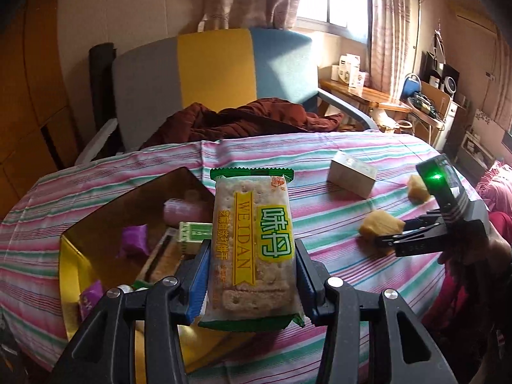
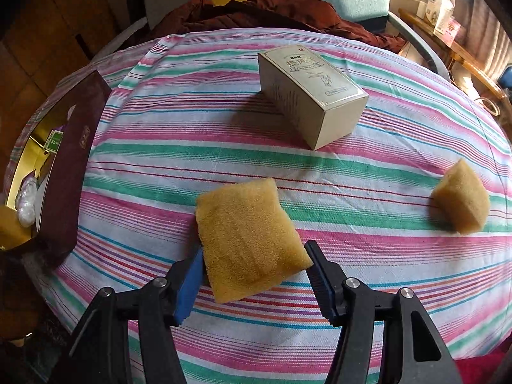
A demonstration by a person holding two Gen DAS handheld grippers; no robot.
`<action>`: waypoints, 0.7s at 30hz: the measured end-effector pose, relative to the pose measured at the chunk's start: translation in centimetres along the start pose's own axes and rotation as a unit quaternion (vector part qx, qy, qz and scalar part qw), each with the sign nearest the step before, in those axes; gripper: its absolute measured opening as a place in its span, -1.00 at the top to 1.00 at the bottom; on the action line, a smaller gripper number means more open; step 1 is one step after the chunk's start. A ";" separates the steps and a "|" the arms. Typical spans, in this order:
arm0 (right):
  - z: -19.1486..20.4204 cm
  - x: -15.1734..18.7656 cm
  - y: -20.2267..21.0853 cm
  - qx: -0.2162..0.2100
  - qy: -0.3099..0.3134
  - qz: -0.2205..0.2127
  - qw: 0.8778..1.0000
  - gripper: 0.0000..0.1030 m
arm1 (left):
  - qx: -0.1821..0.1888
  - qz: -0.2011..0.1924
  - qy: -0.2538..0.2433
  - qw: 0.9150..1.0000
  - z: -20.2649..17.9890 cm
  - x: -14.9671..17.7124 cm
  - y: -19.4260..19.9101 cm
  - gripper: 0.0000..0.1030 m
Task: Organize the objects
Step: 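Carry the WEIDAN packet and yellow sponge over the gold tray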
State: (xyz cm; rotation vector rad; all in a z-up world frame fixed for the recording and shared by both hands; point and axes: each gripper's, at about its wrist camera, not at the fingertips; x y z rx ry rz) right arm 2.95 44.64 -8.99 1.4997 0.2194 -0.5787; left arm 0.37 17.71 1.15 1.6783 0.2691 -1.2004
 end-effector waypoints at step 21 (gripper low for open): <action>8.3 -0.8 3.6 -0.097 -0.005 -0.047 0.994 -0.20 | -0.049 -0.001 0.053 0.997 5.9 1.7 1.3 0.06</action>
Point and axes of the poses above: each gripper's, at about its wrist camera, not at the fingertips, and y roughly against the way its jaws point, z to its left, x to its underside, and after that the axes turned 7 degrees about -z, right-handed
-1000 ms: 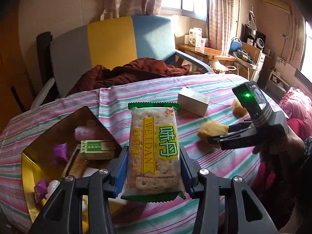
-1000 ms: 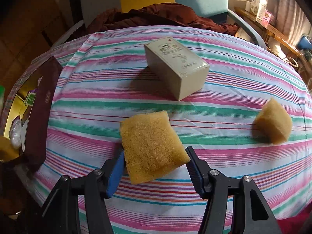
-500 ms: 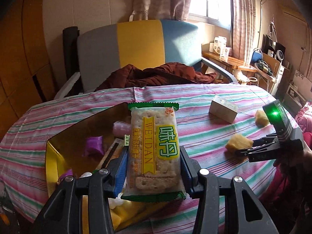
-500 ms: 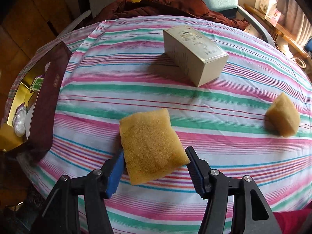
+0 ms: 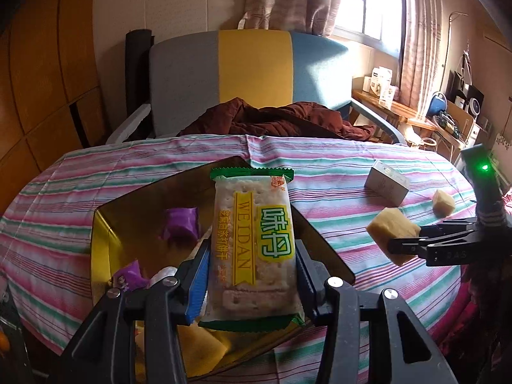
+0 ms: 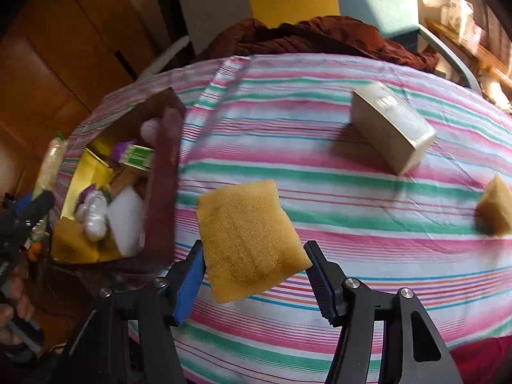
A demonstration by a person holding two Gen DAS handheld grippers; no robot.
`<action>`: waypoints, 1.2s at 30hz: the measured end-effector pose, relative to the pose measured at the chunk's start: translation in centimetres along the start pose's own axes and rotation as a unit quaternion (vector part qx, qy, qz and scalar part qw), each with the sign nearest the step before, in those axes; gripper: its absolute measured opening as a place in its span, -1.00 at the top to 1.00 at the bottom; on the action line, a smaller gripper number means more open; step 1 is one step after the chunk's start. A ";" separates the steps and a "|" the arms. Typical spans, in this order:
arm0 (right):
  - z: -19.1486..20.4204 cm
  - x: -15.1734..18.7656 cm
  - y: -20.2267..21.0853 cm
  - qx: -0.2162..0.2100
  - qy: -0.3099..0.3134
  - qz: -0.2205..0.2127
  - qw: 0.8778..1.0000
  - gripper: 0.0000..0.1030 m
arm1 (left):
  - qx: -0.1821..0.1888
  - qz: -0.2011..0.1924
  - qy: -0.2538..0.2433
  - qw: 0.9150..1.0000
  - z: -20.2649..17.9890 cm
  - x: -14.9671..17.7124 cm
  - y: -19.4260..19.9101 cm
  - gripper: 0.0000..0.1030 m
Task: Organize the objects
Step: 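Carry the WEIDAN packet and yellow sponge over the gold tray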
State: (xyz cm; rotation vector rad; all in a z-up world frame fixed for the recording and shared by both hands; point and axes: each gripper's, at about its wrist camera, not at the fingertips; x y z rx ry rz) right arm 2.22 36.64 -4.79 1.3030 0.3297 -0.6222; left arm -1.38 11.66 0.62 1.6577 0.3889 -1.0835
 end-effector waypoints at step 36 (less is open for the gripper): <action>18.2 -0.6 -3.5 -0.126 0.142 0.014 0.982 -0.23 | -0.095 0.002 0.203 0.974 17.6 3.7 3.8 0.06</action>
Point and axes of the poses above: each gripper's, at about its wrist camera, not at the fingertips, and y roughly against the way its jaws point, z to its left, x to its underside, and after that the axes turned 7 degrees about -z, right-handed
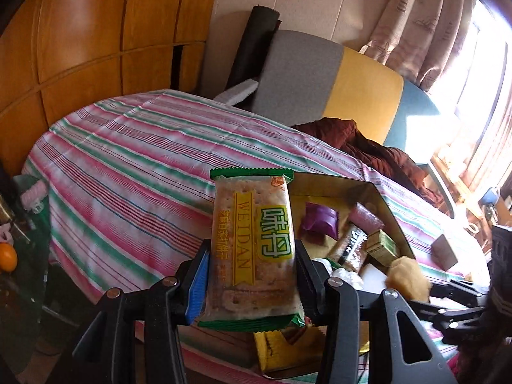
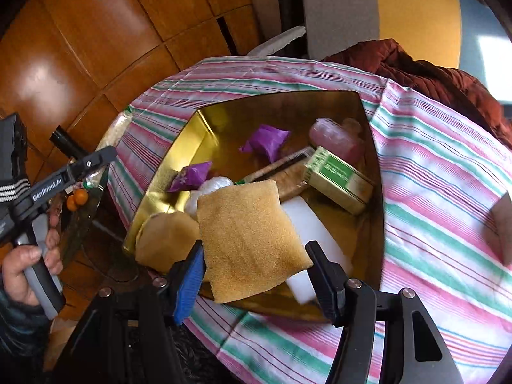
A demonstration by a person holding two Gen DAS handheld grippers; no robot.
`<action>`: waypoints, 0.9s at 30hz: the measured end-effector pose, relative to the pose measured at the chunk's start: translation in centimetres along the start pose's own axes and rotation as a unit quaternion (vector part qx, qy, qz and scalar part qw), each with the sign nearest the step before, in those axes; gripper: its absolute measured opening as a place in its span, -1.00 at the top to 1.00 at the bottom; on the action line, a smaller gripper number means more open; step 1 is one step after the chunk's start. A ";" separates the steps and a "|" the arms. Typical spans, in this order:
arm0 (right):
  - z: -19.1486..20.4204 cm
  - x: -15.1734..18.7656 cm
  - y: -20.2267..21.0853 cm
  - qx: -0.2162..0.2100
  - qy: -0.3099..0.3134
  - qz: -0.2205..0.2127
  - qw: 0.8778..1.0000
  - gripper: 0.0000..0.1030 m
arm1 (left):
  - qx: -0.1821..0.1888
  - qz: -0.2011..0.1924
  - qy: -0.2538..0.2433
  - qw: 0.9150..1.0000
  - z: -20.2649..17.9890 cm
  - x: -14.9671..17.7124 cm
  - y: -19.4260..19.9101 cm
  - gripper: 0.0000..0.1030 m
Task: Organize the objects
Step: 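Carry the WEIDAN packet and yellow sponge over the gold tray, then open both grippers to drop the packet and sponge into the tray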
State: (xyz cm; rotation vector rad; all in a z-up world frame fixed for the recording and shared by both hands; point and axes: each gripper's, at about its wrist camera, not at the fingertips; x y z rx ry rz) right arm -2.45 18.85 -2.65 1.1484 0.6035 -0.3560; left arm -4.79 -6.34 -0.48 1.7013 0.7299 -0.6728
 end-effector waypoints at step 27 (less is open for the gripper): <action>1.2 -0.1 -3.7 0.007 0.020 0.028 0.999 -0.23 | 0.075 0.114 -0.064 0.989 -6.6 -3.0 -11.8 -0.07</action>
Point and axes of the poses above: each gripper's, at about its wrist camera, not at the fingertips, and y roughly against the way its jaws point, z to its left, x to its underside, and after that the axes turned 7 degrees about -z, right-handed
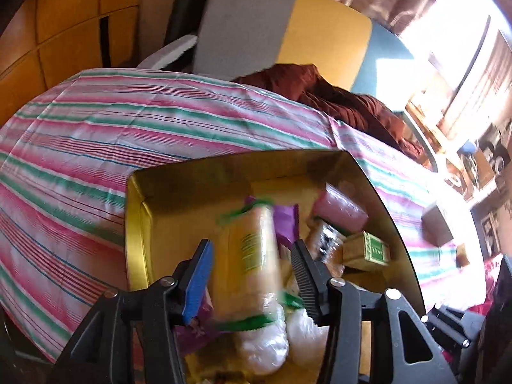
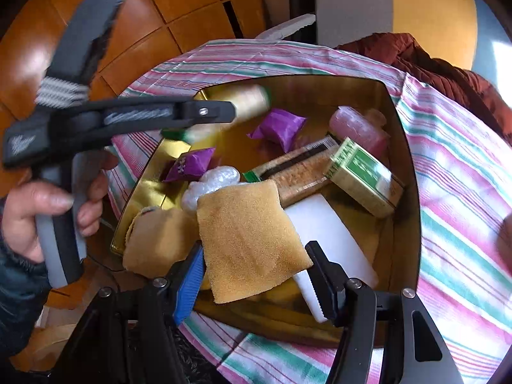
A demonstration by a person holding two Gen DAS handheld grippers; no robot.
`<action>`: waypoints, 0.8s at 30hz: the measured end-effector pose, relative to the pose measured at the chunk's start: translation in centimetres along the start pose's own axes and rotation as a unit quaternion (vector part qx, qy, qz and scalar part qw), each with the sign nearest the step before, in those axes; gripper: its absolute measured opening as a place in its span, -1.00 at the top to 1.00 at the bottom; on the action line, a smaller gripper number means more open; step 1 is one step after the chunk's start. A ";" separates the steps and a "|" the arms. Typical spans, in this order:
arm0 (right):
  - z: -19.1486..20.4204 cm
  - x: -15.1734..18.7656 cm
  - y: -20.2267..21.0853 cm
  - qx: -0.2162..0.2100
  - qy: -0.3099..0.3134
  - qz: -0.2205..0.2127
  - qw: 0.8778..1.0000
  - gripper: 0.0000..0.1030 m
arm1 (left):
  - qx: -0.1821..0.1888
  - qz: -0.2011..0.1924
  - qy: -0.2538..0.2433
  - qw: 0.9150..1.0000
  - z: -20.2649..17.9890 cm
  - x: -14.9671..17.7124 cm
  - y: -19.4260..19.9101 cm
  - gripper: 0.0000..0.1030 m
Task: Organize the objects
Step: 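Open both grippers to drop the packet and sponge into the tray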
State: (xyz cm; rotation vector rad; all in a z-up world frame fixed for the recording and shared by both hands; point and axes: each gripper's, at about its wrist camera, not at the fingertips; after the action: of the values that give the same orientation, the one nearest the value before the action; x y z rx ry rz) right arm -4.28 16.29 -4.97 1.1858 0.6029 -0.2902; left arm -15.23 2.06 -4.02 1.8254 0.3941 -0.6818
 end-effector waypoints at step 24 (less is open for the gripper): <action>-0.1 0.9 2.0 0.006 -0.023 -0.016 1.000 -0.72 | -0.061 -0.085 0.038 0.994 2.8 6.3 9.2 -0.11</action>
State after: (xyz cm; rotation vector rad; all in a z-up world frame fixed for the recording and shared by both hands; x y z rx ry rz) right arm -2.55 17.22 -3.92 1.1783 0.5805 -0.3484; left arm -5.81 -4.14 -1.76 1.7179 0.6339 -0.6892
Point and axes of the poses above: each gripper's, at about its wrist camera, not at the fingertips, and y roughly against the way its jaws point, z to its left, x to its underside, and after that the axes turned 7 degrees about -z, right-handed
